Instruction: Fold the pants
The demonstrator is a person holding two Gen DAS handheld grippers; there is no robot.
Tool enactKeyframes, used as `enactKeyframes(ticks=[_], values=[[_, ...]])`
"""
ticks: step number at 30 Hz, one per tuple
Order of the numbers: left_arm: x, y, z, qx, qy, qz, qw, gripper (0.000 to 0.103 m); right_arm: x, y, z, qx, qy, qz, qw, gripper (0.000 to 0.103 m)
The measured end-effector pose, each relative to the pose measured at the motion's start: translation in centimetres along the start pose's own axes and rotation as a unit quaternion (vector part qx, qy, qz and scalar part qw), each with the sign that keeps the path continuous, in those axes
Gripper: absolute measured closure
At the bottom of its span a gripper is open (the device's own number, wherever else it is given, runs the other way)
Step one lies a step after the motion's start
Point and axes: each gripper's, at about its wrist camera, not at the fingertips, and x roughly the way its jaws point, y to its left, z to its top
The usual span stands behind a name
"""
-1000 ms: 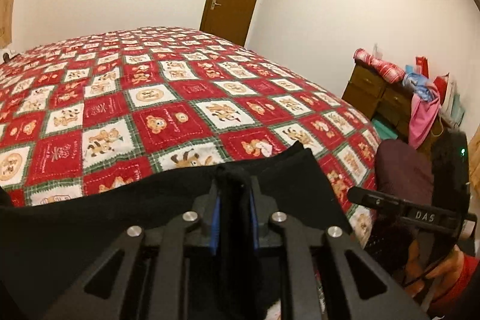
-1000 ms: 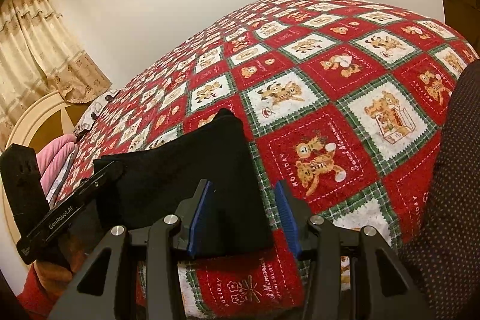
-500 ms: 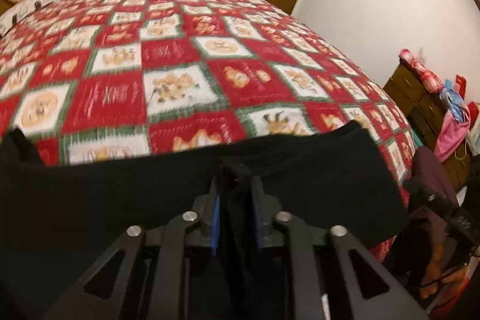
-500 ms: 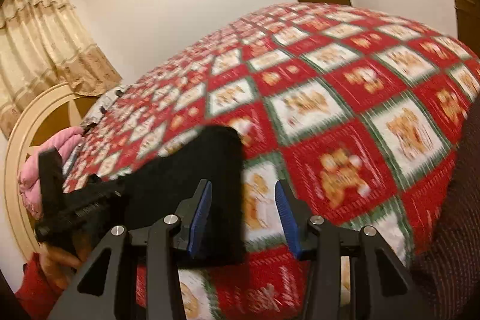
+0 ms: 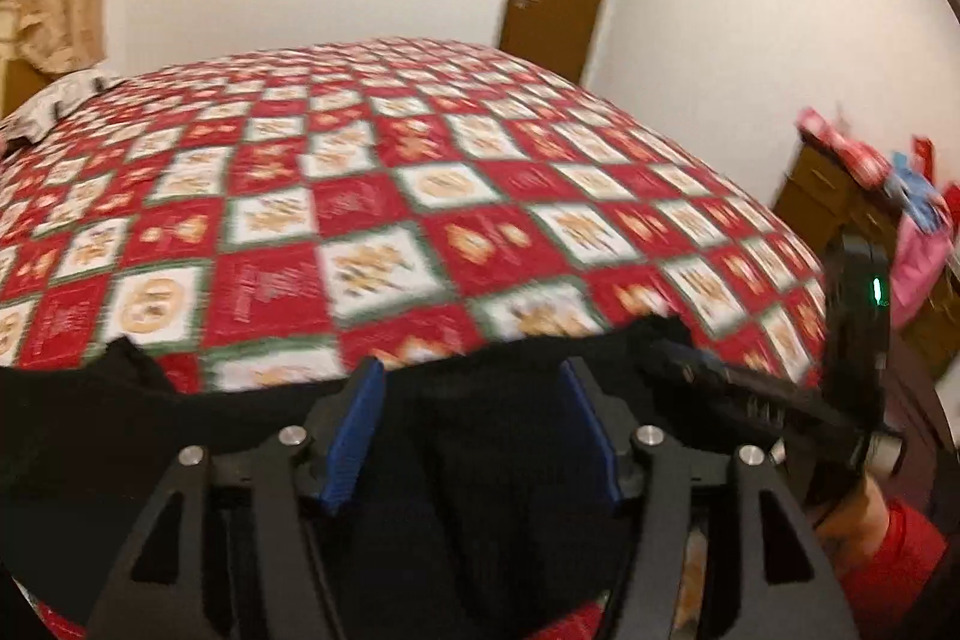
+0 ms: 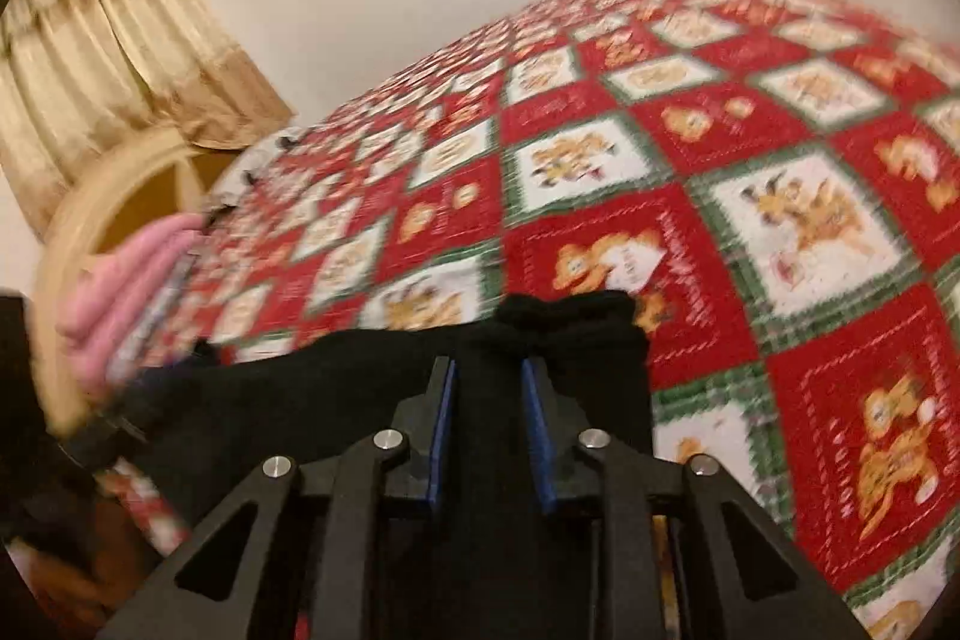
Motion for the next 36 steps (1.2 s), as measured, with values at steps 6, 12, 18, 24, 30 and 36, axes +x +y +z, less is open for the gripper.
enactKeyframes(ticks=[6,12,18,24,30,36], values=[[1.9,-2.3,-2.4,0.037,0.046,-0.026,0.9979,0.04,-8.8,-2.5,-0.4,0.024,-0.045,0.012,0.999,0.074],[2.3,-2.4,-4.0,0.053,0.054,-0.001,0.9971,0.038,-9.6,-1.3,-6.2,-0.069,0.028,-0.059,0.996,0.071],[2.6,-2.3,-4.6,0.058,0.067,0.022,0.9958,0.031,-5.9,0.7,-7.7,-0.133,0.055,-0.116,0.983,0.071],[2.8,-2.2,-5.1,0.076,0.071,0.022,0.9943,0.026,-5.4,-1.3,-6.5,-0.108,0.033,-0.213,0.971,0.071],[2.8,-1.8,-5.2,0.088,0.069,0.014,0.9936,0.025,-7.1,-2.2,-7.0,-0.099,0.068,-0.203,0.972,0.059],[2.9,-2.1,-5.2,0.081,0.061,0.019,0.9947,0.018,-11.6,0.1,-5.7,-0.082,-0.018,-0.218,0.972,0.058]])
